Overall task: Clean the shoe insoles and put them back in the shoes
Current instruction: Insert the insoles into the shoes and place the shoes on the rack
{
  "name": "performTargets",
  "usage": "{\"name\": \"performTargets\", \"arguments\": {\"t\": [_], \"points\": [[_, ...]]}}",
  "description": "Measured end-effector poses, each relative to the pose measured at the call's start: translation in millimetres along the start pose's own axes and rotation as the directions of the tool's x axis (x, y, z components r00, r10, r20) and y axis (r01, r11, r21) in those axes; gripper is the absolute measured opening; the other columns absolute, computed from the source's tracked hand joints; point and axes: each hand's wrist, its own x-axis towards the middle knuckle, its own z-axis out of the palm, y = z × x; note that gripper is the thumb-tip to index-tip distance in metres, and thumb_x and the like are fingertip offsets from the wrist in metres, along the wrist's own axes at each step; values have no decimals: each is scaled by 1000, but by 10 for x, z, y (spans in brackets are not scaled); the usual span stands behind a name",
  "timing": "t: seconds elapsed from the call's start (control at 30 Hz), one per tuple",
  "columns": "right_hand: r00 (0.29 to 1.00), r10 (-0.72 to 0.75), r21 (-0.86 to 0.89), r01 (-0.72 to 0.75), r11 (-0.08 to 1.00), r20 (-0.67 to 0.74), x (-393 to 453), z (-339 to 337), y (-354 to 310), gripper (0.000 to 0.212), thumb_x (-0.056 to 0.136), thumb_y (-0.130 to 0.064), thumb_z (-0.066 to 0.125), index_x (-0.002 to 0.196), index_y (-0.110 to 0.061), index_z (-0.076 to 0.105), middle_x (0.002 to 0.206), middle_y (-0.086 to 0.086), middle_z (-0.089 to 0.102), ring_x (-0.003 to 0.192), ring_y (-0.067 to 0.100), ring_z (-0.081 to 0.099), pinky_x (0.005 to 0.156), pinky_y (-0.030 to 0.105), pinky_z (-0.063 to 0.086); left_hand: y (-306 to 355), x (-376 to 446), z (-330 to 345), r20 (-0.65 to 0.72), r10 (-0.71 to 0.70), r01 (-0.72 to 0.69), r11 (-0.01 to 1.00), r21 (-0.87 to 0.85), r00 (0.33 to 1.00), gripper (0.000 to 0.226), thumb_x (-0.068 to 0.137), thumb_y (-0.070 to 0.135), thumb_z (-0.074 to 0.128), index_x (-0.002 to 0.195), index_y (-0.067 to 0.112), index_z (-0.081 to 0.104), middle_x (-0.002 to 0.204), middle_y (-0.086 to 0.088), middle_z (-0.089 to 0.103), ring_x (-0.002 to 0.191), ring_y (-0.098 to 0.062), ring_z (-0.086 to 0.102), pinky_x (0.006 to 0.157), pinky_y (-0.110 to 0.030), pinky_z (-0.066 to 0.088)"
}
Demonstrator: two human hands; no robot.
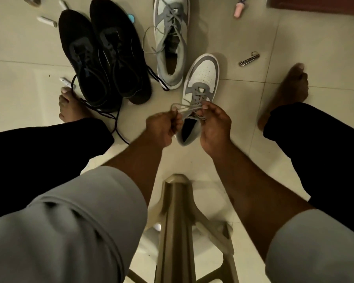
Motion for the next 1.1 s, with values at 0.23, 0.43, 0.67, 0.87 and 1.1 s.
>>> {"name": "performTargets", "arguments": {"t": [0.23, 0.43, 0.67, 0.87, 1.1], "points": [[942, 223, 138, -193, 972, -252, 17, -170, 195, 18, 87, 9, 56, 81, -6, 64, 78, 10, 64, 69, 18, 62, 63, 26, 51, -489, 168, 4, -42, 152, -87, 750, 656, 988, 31, 77, 23, 84, 76, -1, 66, 71, -14, 68, 60, -27, 65, 51, -29, 54], [941, -22, -225, -59, 973, -338, 68, -186, 405, 19, 85, 4, 62, 81, -13, 71, 88, 9, 70, 81, 21, 67, 69, 28, 53, -280, 277, 82, 70, 259, -141, 271, 952, 963, 39, 78, 41, 78, 96, 9, 65, 101, -13, 66, 94, -34, 63, 67, -33, 41], [890, -96, -308, -52, 950, -445, -25, -176, 518, 13, 86, 3, 61, 95, 1, 70, 92, 14, 69, 77, 23, 66, 65, 22, 52, -321, 407, 102, 89, 307, -220, 426, 877, 948, 53, 79, 33, 78, 115, 12, 45, 113, -15, 58, 91, -41, 63, 76, -51, 57], [838, 215, 229, -111, 967, -501, -138, -106, 542, 25, 77, 10, 68, 91, -10, 64, 92, 13, 69, 81, 24, 68, 63, 25, 54, -312, 476, 75, 25, 269, -185, 588, 787, 963, 50, 67, 32, 88, 101, 16, 55, 109, -15, 61, 88, -37, 66, 70, -50, 60], [857, 310, 124, -284, 951, -412, -104, -122, 619, 15, 79, 3, 70, 89, -8, 70, 88, 3, 69, 71, 9, 64, 54, 17, 47, -425, 497, 48, -3, 202, -160, 784, 599, 979, 34, 69, 15, 83, 99, 17, 67, 108, -12, 68, 90, -26, 66, 67, -30, 54]]}}
